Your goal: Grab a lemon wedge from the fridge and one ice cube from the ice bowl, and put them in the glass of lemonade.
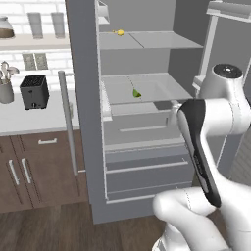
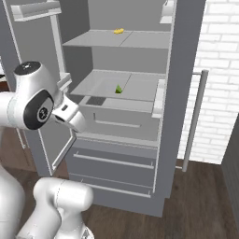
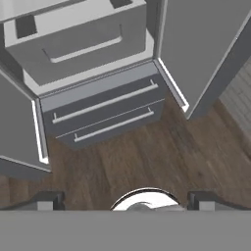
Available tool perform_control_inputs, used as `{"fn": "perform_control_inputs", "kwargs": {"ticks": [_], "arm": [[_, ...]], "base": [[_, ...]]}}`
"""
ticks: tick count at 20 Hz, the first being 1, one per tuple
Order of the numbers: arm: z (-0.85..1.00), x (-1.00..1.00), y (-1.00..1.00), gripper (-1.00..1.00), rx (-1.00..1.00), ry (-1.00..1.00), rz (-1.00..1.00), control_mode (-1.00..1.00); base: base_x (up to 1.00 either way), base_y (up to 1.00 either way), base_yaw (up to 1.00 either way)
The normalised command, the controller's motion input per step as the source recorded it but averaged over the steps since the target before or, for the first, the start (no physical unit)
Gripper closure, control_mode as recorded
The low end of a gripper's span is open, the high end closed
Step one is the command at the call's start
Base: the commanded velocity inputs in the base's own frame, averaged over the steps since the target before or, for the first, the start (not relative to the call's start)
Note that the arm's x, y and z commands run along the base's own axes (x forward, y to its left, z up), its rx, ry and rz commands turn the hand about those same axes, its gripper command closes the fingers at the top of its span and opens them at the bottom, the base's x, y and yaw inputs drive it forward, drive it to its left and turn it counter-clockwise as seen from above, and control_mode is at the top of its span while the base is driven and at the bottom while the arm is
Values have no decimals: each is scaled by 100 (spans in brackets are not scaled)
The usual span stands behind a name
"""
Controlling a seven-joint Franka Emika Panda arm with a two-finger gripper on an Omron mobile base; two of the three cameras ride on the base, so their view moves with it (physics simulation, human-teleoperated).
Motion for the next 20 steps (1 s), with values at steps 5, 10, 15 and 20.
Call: {"fn": "perform_control_inputs", "kwargs": {"ticks": [5,10,15,20], "arm": [[-10,2,-7,-100,-1,-7,0,-100],[0,0,0,-100,0,-7,5,-100],[6,-16,-2,-100,2,-24,24,-100],[2,-2,0,-100,0,-2,1,-100]], "base": [[0,0,0],[0,0,0],[0,0,0],[0,0,0]]}}
